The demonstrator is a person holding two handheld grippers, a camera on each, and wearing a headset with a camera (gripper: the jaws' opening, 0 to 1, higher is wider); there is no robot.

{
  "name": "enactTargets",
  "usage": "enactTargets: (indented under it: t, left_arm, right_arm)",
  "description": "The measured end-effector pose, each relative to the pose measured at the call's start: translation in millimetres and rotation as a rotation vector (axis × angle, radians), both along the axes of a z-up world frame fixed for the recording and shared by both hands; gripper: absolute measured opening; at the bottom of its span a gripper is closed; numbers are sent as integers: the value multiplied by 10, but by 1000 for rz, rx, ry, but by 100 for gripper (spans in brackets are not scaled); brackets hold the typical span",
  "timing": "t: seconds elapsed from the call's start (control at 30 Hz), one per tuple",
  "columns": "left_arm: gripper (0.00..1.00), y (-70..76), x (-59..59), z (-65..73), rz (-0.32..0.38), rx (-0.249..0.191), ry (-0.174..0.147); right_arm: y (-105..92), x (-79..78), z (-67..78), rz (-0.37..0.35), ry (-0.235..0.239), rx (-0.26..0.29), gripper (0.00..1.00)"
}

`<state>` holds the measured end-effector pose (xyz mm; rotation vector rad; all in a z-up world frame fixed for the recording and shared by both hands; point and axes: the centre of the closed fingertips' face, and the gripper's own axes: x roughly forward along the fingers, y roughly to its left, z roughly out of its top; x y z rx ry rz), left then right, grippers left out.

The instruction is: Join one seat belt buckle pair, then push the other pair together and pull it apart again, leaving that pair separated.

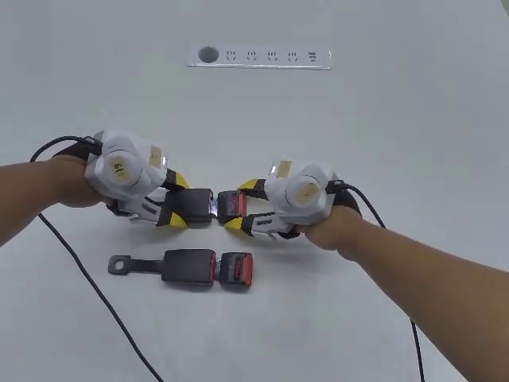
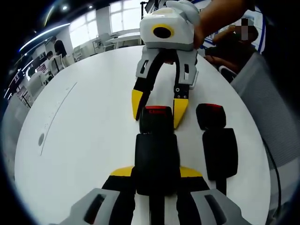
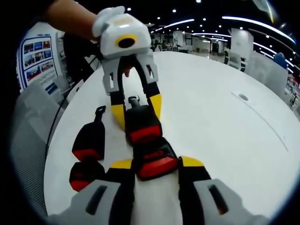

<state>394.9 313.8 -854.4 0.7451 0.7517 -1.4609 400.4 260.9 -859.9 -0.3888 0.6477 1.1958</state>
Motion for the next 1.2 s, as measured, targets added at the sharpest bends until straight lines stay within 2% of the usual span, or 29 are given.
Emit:
enactTargets:
  t: [0.27, 0.47, 0.63, 0.87, 1.2]
  left_arm:
    - [35, 0, 1, 3, 17, -3, 4]
    - [35, 2, 2, 5, 10, -6, 5]
    - [35, 0, 0, 3, 2, -4, 4]
    - [35, 1, -1, 6, 2, -9, 5]
    - [35, 4, 9, 6, 5, -15, 8]
  right_arm:
    - [-47, 0, -6, -19, 3, 13, 36]
    - [-184, 7, -6, -10, 4, 6, 36]
    - [-165, -7, -9, 8, 3, 1, 36]
    - [-249, -27, -20, 31, 0, -4, 35]
    - [-647, -25, -11, 54, 7, -26, 35]
